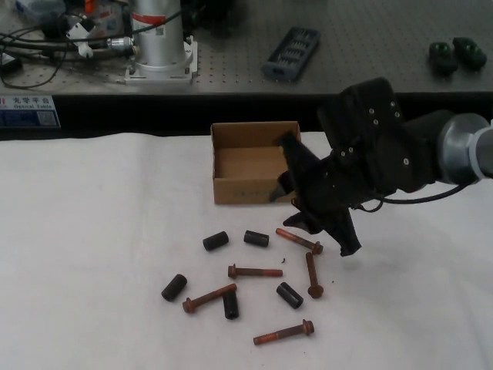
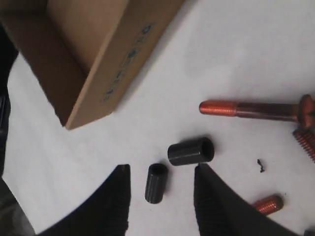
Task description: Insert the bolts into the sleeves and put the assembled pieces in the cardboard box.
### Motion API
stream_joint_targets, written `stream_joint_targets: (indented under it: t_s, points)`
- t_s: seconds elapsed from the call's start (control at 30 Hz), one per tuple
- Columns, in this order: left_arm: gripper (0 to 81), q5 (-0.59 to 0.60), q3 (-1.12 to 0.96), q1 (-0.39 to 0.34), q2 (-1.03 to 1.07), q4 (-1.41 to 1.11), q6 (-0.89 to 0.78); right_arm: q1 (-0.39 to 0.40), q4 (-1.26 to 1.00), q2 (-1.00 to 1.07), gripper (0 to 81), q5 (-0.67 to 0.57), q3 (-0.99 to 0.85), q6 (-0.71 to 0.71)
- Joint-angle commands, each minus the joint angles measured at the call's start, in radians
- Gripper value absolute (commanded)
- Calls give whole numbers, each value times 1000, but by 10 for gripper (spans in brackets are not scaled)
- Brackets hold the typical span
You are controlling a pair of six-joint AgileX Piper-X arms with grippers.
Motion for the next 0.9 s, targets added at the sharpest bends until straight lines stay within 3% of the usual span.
stream_joint_targets:
  t_s: [0.0, 0.17, 0.33, 0.87]
  points:
    - [7, -3, -10, 2, 0, 2, 5, -7, 1, -1, 326, 21, -13, 42]
    - [7, -3, -10, 2, 0, 2, 5, -7, 65, 12, 326, 55, -13, 261]
    - [7, -3, -10, 2, 0, 2, 5, -5, 71, 41, 326, 51, -13, 394]
    - [7, -3, -10, 2, 0, 2, 5, -13, 25, 117, 308, 58, -13, 434]
